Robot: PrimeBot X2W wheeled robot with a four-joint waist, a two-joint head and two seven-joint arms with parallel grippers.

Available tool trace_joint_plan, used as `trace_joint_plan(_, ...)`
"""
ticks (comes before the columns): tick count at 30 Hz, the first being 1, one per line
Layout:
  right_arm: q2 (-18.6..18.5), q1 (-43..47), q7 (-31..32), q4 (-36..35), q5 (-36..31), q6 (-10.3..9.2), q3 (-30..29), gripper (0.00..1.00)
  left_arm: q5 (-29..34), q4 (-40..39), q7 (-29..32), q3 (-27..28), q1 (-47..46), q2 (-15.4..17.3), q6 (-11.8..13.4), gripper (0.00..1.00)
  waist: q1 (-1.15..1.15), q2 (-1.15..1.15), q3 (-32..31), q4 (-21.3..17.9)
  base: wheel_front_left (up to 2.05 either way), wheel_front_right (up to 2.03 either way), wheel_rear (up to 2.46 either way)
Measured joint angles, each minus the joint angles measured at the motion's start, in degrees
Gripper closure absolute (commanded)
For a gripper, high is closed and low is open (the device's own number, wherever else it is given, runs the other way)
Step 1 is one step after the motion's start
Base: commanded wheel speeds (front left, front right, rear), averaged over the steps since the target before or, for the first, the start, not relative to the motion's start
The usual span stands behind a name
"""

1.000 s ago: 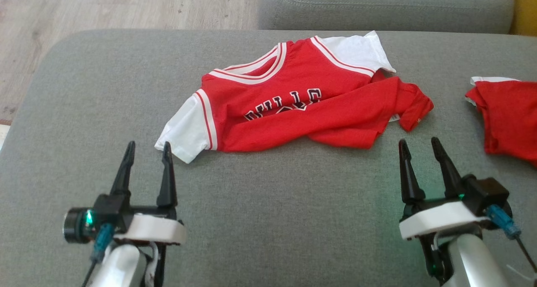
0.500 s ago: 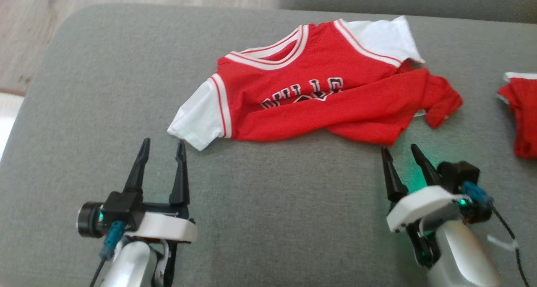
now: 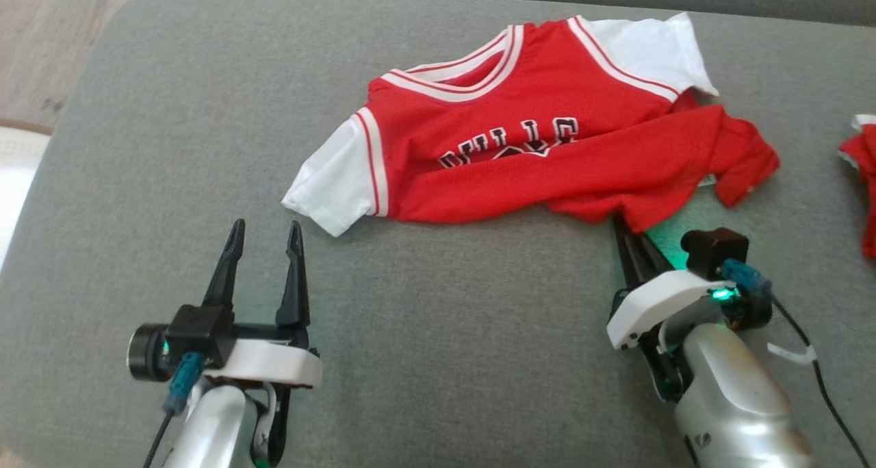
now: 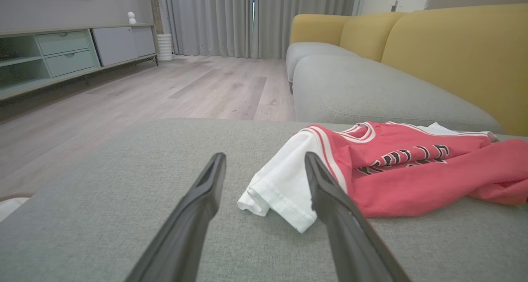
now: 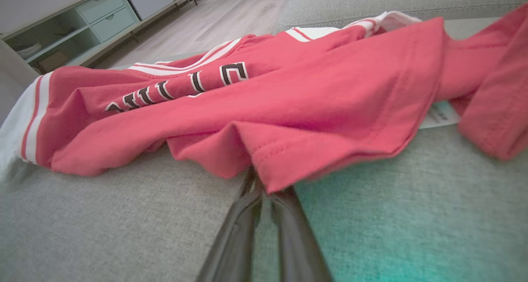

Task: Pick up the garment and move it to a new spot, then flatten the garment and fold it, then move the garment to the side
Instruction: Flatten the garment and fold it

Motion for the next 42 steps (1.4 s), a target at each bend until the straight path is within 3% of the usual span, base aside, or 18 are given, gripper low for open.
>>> trace_joint_plan(7,0.01,0.05,-2.2,0.24,-0.43,0.0,0.26,1.0,1.04,0.31,0.0,2.11,0.09,-0.88,-1.01,0.0,0.0,0.0,-1.38,-2.98,0.0,0.0,0.0)
trace_joint_plan(15,-1.83,6.71,-2.41,-7.53,-3.23,-0.01,-7.49,1.0,1.62,0.24,0.0,4.15,1.24,-1.38,-1.96,0.0,-0.01,0.0,-4.4,-7.62,0.0,0.0,0.0)
trace_joint_plan(24,-1.0,16.88,8.18,-22.97,-8.56,0.0,-18.14,1.0,2.59,0.3,0.0,4.86,2.87,-2.52,-2.97,0.0,-0.02,0.0,-7.08,-10.29,0.0,0.0,0.0)
trace_joint_plan(30,0.58,20.63,14.75,-27.18,-10.15,0.0,-21.28,1.0,3.02,0.37,0.0,5.3,3.05,-2.74,-3.48,0.0,-0.01,0.0,-7.41,-10.12,0.0,0.0,0.0)
trace_joint_plan(31,0.59,20.67,15.01,-27.57,-9.96,0.0,-21.37,0.77,3.05,0.41,0.0,5.36,3.24,-2.77,-3.5,0.0,-0.01,0.0,-7.42,-10.12,0.0,0.0,0.0)
trace_joint_plan(32,0.59,20.65,14.57,-28.22,-9.43,0.0,-21.26,0.0,3.25,0.46,0.0,5.37,3.49,-2.8,-3.5,0.0,-0.01,0.0,-7.44,-10.09,0.0,0.0,0.0)
trace_joint_plan(42,0.54,20.47,2.34,-35.22,-5.31,0.0,-9.62,0.0,3.75,0.82,0.0,5.8,3.96,-2.91,-4.02,0.0,-0.01,0.0,-7.51,-10.0,0.0,0.0,0.0)
